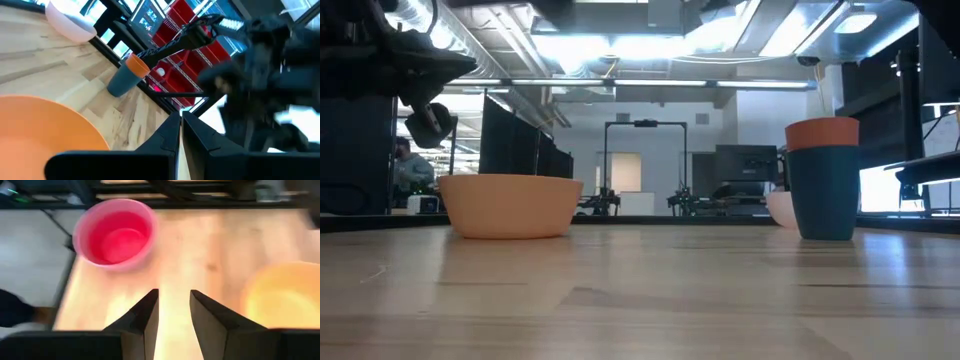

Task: Nest bowls inside each other
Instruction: Move the light pink bowl to the middle of the table

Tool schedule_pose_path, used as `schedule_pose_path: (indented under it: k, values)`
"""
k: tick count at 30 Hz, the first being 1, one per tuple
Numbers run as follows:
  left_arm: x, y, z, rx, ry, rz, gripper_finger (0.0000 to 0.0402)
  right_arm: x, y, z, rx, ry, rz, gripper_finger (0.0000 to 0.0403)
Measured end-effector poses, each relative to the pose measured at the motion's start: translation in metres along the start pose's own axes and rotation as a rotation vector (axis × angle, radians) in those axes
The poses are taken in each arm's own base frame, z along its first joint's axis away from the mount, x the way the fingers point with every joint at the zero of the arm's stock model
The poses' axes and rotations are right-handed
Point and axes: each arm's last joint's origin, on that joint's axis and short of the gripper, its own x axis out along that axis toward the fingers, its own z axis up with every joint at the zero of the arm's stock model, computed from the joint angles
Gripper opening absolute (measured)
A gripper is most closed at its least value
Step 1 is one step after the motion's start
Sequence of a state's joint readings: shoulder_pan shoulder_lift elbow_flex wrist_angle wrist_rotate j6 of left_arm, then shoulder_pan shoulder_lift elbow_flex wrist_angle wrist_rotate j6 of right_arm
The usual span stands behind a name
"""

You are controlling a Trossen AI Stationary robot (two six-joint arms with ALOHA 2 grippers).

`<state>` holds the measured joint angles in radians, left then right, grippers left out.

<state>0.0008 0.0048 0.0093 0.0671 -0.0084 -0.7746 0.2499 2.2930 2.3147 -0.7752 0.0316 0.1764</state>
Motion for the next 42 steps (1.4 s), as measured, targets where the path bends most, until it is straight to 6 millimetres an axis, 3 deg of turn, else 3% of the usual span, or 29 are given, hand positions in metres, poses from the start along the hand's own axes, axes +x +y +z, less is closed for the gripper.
schedule_pose_path:
  k: [13,19,24,30,36,42]
  values:
    - [-0.002,-0.010,0.010,0.152,-0.015,-0.037,0.0004,-0.095,-0.007,-0.002,-0.021,0.149,-0.243,0.0095]
    - [-0.003,-0.032,0.032,0.227,0.080,0.031,0.0064,-0.136,-0.014,-0.019,-0.049,0.340,-0.339,0.0095]
    - [0.014,-0.070,0.070,0.317,0.133,0.062,0.0117,-0.183,-0.018,-0.030,-0.081,0.346,-0.364,0.0095]
    - [0.056,-0.104,0.105,0.398,0.346,0.196,0.0131,-0.248,-0.037,-0.068,-0.053,0.298,-0.421,0.0095]
    - [0.081,-0.105,0.105,0.359,0.414,0.253,0.0131,-0.281,-0.094,-0.110,0.155,0.297,-0.630,0.0095]
    - [0.107,-0.103,0.103,0.315,0.474,0.310,0.0131,-0.309,-0.130,-0.167,0.361,0.297,-0.838,0.0095]
